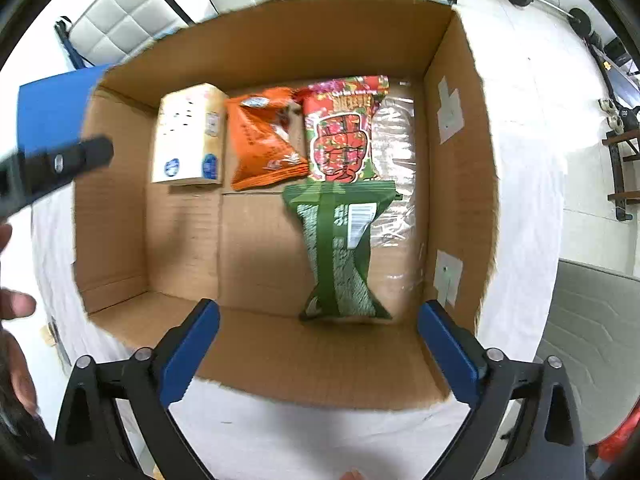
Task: Organize soft objects
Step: 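Carry both items into the box and open both tools, then grasp the blue milk tube with the right tool while the left tool grasps the lilac cloth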
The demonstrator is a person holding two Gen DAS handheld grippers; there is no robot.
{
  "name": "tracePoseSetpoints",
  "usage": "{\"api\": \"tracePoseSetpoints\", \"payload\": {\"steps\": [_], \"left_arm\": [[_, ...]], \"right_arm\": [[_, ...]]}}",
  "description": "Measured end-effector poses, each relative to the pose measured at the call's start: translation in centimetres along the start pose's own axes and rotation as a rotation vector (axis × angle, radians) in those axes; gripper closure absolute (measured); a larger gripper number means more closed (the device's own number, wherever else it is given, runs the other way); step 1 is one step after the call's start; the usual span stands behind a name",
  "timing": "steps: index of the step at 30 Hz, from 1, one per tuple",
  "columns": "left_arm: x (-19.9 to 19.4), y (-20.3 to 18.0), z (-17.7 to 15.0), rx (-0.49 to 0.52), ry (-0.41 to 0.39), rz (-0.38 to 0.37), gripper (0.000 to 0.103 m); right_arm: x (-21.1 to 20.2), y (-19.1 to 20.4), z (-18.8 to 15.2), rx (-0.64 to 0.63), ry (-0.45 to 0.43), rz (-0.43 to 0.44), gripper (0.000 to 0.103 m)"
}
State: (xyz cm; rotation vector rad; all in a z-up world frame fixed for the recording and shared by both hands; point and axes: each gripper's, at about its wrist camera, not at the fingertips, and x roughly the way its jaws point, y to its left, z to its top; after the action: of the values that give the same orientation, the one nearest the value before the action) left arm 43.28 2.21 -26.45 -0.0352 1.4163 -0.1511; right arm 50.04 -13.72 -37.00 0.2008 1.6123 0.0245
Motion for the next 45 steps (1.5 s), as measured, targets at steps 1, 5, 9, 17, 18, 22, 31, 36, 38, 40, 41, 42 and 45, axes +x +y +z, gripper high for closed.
{"api": "tracePoseSetpoints", "payload": {"steps": [1, 5, 9, 17, 18, 22, 31, 36, 38, 40, 41, 42, 45], "left_arm": [[-1.2, 0.1, -1.1, -0.006, -0.026, 0.009, 0.014], [-4.3, 0.2, -5.3, -0.026, -0.087, 0.059, 0.014], [-6.1, 0.5, -9.6, -0.032, -0.101, 0.064, 0.014], [-5.2, 1.4, -15.7, -0.034, -0.056, 0.098, 0.014], [-4.8, 1.7, -16.2, -0.043, -0.046, 0.102, 0.014], [-3.2, 2.8, -17.7, -0.074, -0.023, 0.109, 0.014], [0.0, 5.8, -19.1, -0.134, 0.024, 0.152, 0.014], [1.1, 7.0, -20.1, -0.147, 0.05, 0.163, 0.014], [1.5, 7.2, -20.3, -0.152, 0.054, 0.171, 0.014], [1.9, 7.5, -20.6, -0.155, 0.063, 0.171, 0.014], [2.1, 7.7, -20.7, -0.157, 0.068, 0.169, 0.014], [2.2, 7.8, -20.9, -0.158, 0.072, 0.169, 0.014], [2.6, 8.1, -21.2, -0.158, 0.083, 0.177, 0.014]], "right_arm": [[-0.6, 0.0, -0.5, -0.003, -0.013, 0.003, 0.001], [-2.1, 0.8, -4.0, -0.014, -0.071, 0.015, 0.001], [-2.7, 1.3, -7.9, -0.012, -0.071, 0.05, 0.001], [-1.6, 1.6, -14.3, 0.038, -0.021, 0.129, 0.001], [-1.3, 1.6, -14.6, 0.049, -0.018, 0.134, 0.001], [0.8, 1.2, -15.1, 0.12, -0.003, 0.171, 0.001], [7.7, 1.5, -14.8, 0.302, 0.027, 0.248, 0.027], [11.1, 2.3, -14.6, 0.389, 0.015, 0.288, 0.038], [12.2, 2.8, -14.6, 0.412, 0.012, 0.297, 0.041], [13.1, 3.3, -14.7, 0.429, 0.006, 0.298, 0.043], [13.5, 3.6, -14.7, 0.435, 0.001, 0.3, 0.051], [13.9, 3.8, -14.7, 0.438, 0.004, 0.299, 0.057], [15.0, 4.4, -14.9, 0.453, -0.003, 0.296, 0.074]]}}
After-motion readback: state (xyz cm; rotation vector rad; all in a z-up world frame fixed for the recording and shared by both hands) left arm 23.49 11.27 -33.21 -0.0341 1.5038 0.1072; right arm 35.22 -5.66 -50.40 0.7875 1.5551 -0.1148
